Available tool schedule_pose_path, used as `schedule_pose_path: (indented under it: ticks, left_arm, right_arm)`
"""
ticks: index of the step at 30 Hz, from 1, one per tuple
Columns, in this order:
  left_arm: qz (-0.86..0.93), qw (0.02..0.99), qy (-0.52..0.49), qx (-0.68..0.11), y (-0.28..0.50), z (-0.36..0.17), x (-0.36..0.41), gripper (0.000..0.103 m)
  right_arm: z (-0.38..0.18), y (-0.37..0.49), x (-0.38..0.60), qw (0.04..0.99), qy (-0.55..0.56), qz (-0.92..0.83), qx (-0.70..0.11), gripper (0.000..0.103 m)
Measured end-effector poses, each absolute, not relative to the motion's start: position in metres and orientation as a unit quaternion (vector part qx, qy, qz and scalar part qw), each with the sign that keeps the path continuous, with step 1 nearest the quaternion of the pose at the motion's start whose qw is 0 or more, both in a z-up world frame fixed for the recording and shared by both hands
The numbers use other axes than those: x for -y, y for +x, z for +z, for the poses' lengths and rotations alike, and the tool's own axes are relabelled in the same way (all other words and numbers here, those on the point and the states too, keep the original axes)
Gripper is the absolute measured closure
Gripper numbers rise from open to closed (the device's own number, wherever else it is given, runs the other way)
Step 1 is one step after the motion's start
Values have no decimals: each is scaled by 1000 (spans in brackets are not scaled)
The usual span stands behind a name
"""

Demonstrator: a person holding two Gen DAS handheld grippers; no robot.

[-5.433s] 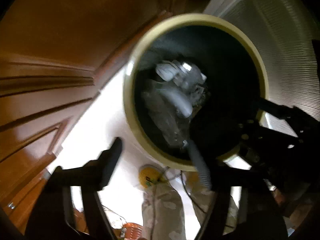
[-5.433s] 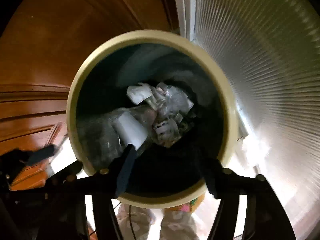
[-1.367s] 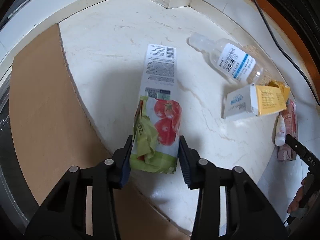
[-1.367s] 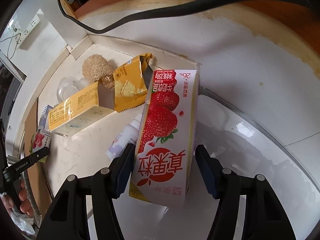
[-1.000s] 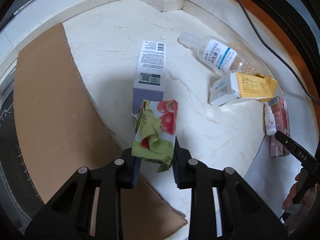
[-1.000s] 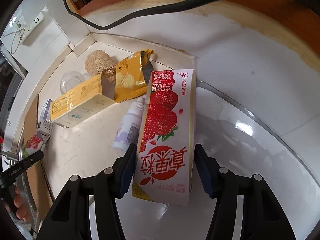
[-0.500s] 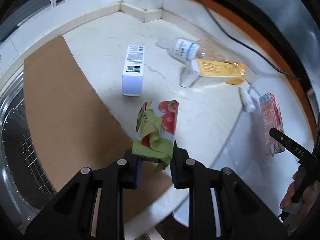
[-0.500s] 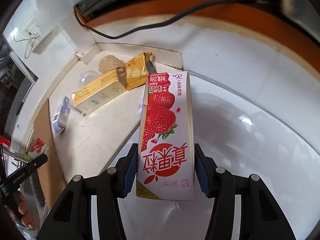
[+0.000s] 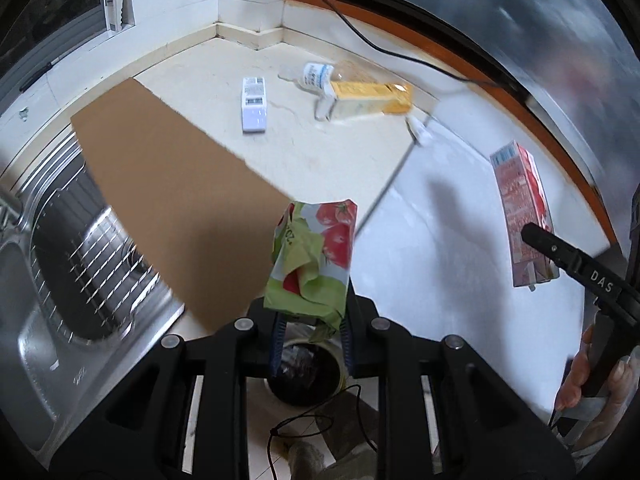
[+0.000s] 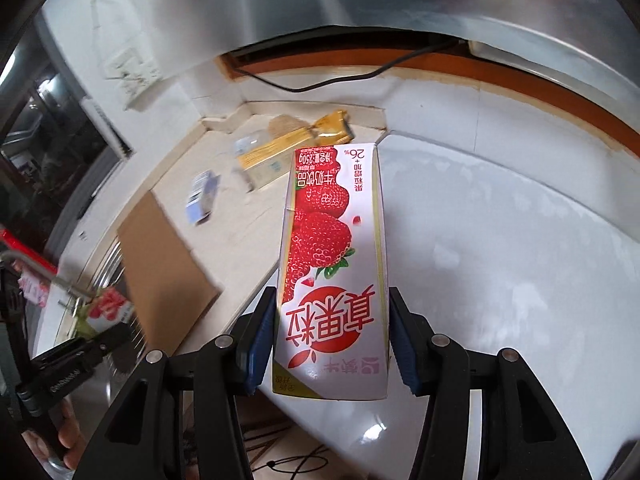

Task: Collect trash
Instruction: 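Carry the snack bag and milk carton down over the black bin, then open both tools to drop the snack bag and carton into the bin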

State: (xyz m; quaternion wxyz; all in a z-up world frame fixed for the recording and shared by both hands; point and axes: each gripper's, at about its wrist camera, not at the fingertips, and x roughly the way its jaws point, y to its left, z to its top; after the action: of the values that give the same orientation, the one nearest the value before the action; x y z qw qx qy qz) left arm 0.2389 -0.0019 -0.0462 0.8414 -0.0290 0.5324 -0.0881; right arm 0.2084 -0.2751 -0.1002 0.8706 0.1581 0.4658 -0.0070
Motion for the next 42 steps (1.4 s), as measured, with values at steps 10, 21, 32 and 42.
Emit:
schedule_pose_path:
  ticks: [10,21,32,42]
  left_arm:
    - [-124,832,-14,-540,116,-57,-9,83]
    - [-128,795,-13,-593,36,-140,-7,83]
    - [-96,732,-48,-672,27,-361,-3,83]
    - [-38,698,-26,-714,46,-594,-6,83]
  right_arm:
    - [-122,75,211,862,145,40,-485,51]
    - [-216,-11,156,813,87,81,-570,51]
    - [-462,-12,153,726,61,103,-677,51]
    - [-680,20,153,698,25,102,-709,51]
